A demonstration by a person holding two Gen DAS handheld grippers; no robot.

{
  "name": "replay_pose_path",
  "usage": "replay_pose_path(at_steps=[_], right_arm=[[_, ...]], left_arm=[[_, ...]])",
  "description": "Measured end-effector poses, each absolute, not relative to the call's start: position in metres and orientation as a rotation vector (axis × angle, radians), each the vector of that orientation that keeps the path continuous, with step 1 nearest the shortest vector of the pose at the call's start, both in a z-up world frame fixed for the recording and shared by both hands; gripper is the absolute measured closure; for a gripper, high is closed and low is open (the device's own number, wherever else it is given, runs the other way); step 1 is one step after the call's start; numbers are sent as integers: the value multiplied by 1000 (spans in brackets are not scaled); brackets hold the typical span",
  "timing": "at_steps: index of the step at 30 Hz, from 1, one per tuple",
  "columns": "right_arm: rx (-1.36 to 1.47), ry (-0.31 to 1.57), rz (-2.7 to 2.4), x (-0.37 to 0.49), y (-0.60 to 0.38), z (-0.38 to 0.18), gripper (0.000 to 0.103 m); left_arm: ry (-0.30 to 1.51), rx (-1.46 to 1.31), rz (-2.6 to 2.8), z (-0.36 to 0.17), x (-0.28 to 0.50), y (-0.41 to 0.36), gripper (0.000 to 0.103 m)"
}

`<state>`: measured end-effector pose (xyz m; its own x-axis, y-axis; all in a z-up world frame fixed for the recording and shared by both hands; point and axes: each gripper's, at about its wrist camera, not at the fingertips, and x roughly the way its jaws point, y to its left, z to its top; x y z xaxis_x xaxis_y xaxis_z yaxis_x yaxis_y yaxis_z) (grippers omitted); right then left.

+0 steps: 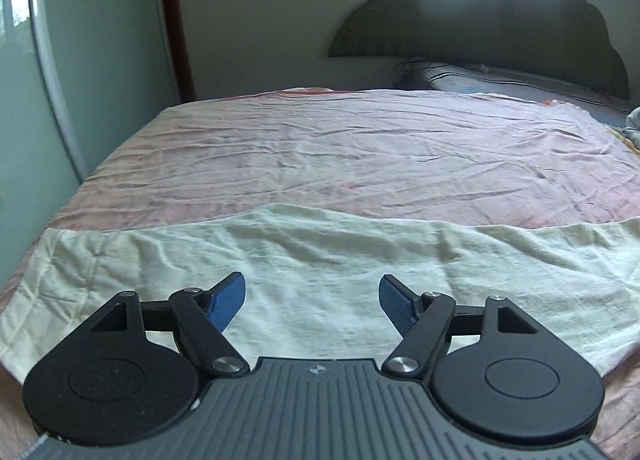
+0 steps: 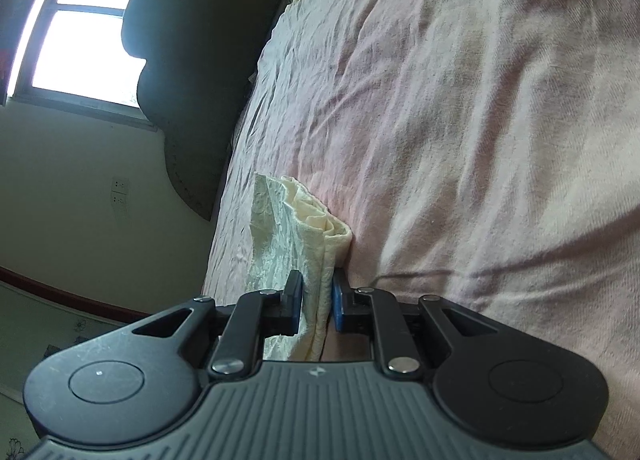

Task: Fold towel

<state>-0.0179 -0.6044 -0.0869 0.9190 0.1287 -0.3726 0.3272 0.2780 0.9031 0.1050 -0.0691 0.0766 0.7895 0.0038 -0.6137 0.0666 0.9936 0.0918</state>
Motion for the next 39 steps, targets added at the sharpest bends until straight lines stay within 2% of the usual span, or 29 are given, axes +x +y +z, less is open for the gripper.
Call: replay_pose_path(at_steps=[1,6,8,15,16,17,18,21,24,28,32,39], right_arm=[[1288,418,-137,-16,-603,-85,87],[1293,408,-114,-10,-602,-79,68],[1296,396,-118,-6,-601,-76,66],[1328,381,-154,8,-602,-73,66],[1316,381,-165,10,-602,-71,68],[1275,396,-182,13,-600,-67,82],[1209,411,-195,17,-597,-61,88],[884,446,-241,27,-571,-31,88],[371,449,-287,34,-515,0,88],[-121,422,-228,38,-443,7,88],[-380,405,-164,40,-404,-4,89],[-522,407,-121,35,-381,-16,88]], left_arm=[[663,111,-46,75,106,-73,22],[696,99,-118,72,118,-97,21],[695,88,-167,75,121,-110,21],[643,104,-360,90,119,-166,20],[640,105,-385,91,118,-173,18],[640,105,-411,91,117,-182,17],[645,99,-438,91,118,-189,17],[719,22,-558,88,133,-212,17],[873,-125,-655,83,159,-238,17],[1014,-245,-798,65,186,-282,16],[1145,-295,-855,42,199,-316,16],[1112,-253,-913,41,194,-325,15]])
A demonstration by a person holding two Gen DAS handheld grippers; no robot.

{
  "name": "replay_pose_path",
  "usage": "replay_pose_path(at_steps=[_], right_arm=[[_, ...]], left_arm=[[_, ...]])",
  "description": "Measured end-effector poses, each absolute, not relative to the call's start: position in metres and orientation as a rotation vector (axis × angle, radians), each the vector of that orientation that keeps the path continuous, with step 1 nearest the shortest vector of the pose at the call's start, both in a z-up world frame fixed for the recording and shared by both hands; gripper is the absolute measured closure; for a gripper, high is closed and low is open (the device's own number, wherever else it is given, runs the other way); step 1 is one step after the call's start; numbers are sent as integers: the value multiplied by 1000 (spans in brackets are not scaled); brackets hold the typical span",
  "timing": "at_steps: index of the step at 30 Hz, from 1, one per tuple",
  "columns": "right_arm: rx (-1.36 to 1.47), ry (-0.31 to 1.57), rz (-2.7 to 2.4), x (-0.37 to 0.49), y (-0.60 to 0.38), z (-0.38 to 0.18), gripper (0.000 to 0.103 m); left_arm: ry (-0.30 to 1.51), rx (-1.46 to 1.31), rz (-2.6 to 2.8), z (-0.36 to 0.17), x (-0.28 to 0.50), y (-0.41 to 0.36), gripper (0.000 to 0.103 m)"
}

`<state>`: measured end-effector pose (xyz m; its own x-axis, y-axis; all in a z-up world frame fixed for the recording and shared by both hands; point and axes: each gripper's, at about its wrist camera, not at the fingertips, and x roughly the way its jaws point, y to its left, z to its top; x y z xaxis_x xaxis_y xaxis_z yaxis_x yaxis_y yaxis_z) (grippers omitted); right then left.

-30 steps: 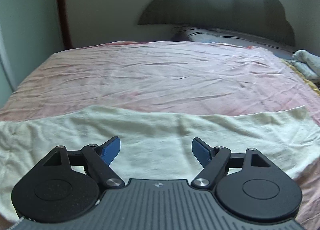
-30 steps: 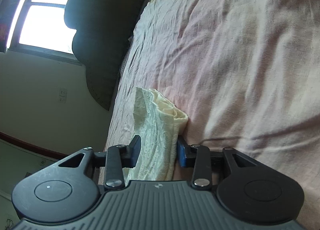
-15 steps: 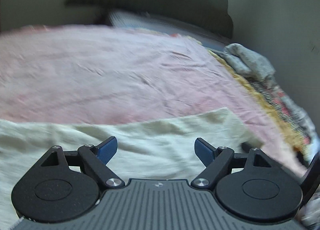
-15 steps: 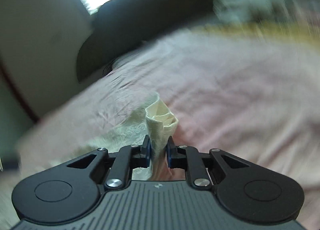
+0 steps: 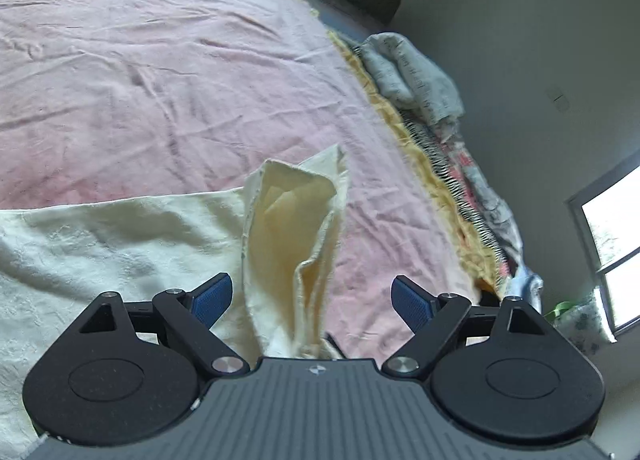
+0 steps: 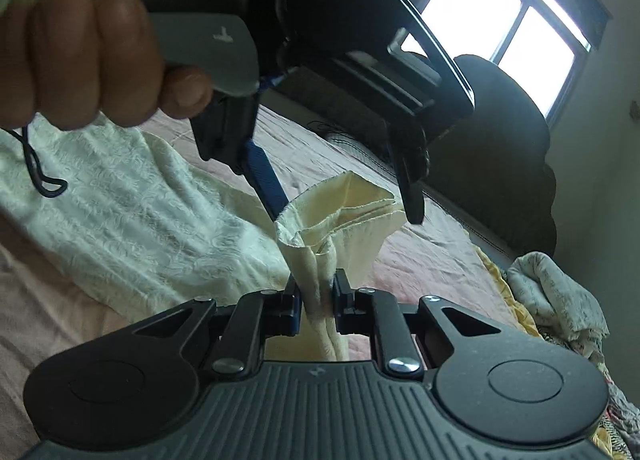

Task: Fold towel

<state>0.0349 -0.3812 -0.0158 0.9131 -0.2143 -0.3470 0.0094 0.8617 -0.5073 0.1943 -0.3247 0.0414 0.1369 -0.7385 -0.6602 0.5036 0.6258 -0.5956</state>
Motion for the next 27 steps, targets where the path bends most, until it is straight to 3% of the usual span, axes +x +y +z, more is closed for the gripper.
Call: replay_pose_path(at_steps=[3,4,5,7,8,10,11,12,20,27], right_arm=[[-546,383,-106,27,-375,-15,88],[-549,381,-105,26,-372,-14,88],[-552,385,-107,26,-371,-14,88],[-552,405,-128,27,-370,-17,84],[-546,413,-131,27,-369,-17,77],[-532,390,-123,20,-366,-15,56],[-524,365,-115,14,-364,-14,36],[-515,336,-100,7,-363,-12,30],[-277,328,-37,-23,-379,19,30],[-19,427,74,2,-389,32,26]], left_arm=[[1120,-197,-837,31,199,-330,26],[1109,-201,-834,29,200,-329,54],[1114,-203,-839,27,201,-328,89],[1125,-214,-838,24,202,-326,91],[1113,-210,-834,24,200,-323,92],[1103,-199,-838,26,197,-316,92],[1096,-206,-837,29,196,-309,92],[1086,-212,-840,34,195,-300,92],[930,-203,-721,85,193,-151,92],[1115,-240,-483,27,220,-66,93]])
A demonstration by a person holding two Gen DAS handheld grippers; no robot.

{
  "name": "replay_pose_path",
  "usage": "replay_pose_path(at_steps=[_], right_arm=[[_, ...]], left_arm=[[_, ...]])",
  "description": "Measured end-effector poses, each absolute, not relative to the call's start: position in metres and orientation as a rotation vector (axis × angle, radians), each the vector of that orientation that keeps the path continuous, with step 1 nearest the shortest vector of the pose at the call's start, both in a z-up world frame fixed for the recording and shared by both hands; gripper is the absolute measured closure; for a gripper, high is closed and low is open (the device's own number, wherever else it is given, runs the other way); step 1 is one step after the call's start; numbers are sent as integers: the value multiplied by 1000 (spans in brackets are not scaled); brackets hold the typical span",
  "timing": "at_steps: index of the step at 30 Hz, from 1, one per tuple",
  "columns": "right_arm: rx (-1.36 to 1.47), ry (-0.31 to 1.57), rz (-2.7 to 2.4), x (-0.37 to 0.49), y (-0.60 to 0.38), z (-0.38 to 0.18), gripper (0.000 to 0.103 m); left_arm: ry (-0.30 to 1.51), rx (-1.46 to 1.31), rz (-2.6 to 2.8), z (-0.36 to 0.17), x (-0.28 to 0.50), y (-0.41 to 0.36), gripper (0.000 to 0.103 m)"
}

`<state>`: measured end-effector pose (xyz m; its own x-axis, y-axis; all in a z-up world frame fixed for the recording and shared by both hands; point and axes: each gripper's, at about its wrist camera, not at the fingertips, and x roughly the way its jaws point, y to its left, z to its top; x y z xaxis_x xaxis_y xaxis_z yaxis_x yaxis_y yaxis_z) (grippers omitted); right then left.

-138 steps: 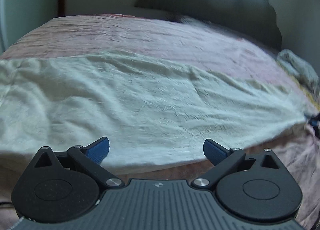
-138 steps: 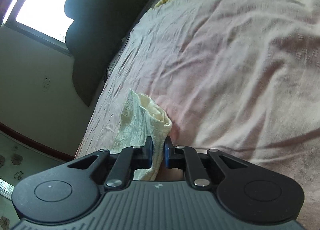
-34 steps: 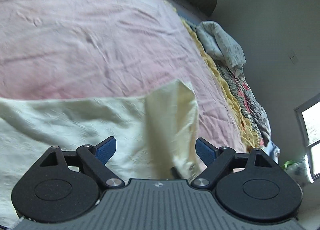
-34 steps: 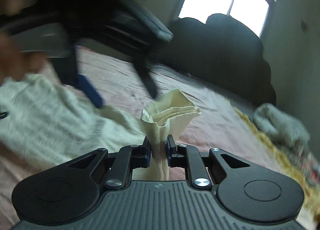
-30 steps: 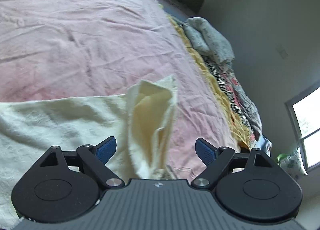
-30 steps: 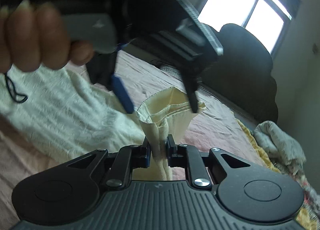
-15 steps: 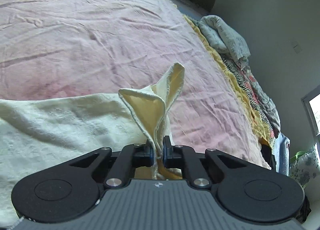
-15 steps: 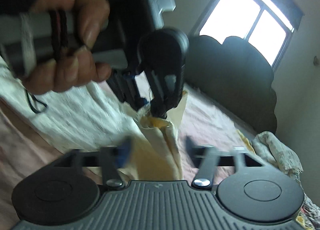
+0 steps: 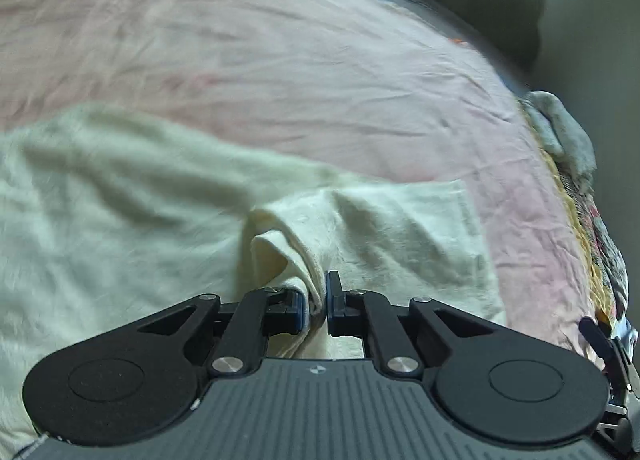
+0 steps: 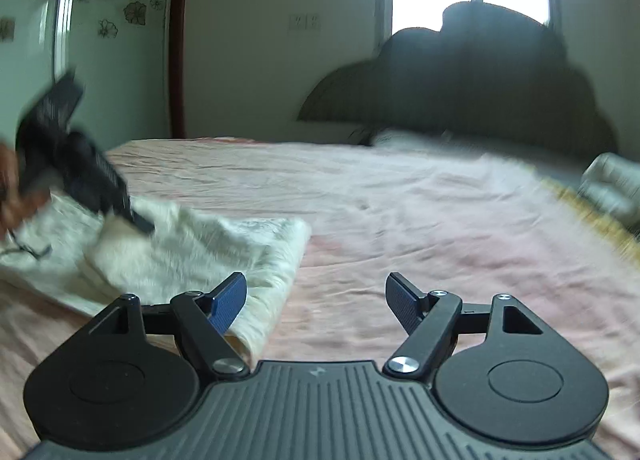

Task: Fold towel

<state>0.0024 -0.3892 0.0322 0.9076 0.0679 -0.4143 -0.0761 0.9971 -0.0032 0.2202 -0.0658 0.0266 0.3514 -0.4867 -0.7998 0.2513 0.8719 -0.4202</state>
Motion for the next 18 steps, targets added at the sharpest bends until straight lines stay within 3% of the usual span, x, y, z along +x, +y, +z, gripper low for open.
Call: replay_pose_path(at_steps=[5,8,18], right_arm=[[-36,443,137,16,-366,41,25],[-10,476,174,28,-360,37,21],[367,574,304,66,-368,38,21]], left_arm=[[1049,-256,-518,40,206,-57,93],[1103,-232,-487,24,209,-55,89],[1030,-266,-480,27,195,-30,89]])
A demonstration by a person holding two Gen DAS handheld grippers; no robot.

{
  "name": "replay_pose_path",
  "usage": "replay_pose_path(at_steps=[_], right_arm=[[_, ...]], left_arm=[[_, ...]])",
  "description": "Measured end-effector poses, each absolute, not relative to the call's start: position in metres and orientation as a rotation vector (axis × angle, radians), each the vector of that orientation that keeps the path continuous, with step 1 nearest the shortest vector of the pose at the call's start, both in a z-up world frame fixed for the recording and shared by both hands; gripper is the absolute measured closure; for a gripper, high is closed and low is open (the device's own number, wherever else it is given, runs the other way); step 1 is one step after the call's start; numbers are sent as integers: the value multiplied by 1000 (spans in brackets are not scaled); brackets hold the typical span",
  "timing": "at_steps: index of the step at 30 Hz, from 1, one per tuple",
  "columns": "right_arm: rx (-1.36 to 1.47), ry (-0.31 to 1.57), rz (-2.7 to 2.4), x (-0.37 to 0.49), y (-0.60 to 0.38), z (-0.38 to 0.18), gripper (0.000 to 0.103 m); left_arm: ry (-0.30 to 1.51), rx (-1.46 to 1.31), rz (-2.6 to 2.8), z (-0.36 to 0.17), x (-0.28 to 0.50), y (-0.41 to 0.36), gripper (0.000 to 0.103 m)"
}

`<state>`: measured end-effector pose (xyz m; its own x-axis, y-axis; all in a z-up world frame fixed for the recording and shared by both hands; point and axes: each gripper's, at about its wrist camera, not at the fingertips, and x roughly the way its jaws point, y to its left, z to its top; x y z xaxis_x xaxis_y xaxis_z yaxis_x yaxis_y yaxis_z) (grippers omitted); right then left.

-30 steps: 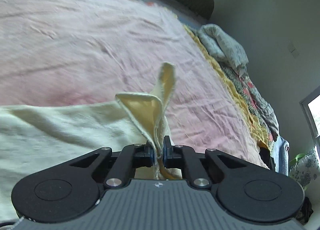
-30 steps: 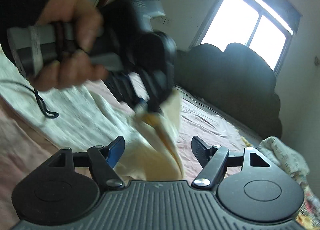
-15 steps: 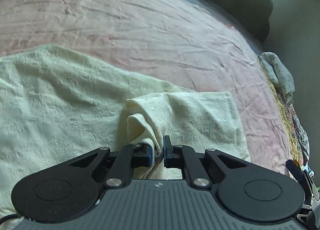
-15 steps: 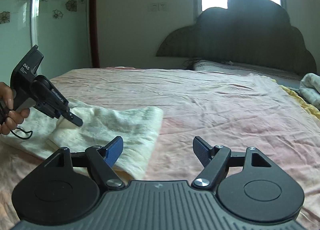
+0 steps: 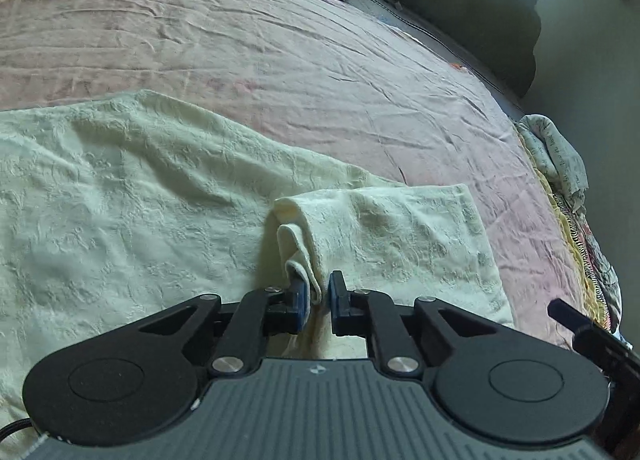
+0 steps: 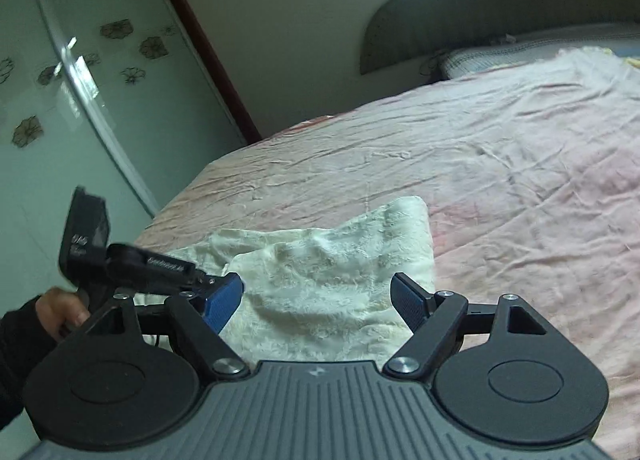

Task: Fold towel

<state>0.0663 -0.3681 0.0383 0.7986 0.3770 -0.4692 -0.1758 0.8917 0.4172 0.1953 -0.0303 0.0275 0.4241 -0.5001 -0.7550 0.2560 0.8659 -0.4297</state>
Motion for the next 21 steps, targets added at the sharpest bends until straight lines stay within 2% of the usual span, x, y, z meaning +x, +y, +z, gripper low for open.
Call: replay_pose_path(at_steps=[4,6,7,9,10,11,16,17,19,21], right_arm=[[413,594,299,74,-371,37,21],[418,592,297,76,-371,38,21],[415,592,294,76,-370,38,21],[415,598,294,77,-369,38,21],[416,602,295,77,-367,37,21],[416,605,295,76,-367,37,21],[373,613,282,70,-366,34,21],[374,619,280,70,-367,33,21],[393,631,278,73,-370,28,21],[415,641,282,77,-369,26,21]], left_arm=[[932,-149,-497,40,182,-46,91],[962,-145,-504,37,189,-50,92],[993,-167,-505,32,195,-49,79],[1043,-246,-501,21,206,-44,78],[1037,-284,-493,19,208,-39,87],[1014,-299,-479,20,206,-36,90],[736,-90,-422,62,160,-41,94],[749,-80,-423,61,157,-42,95],[889,-104,-420,39,164,-41,94],[927,-140,-382,26,167,-35,94]])
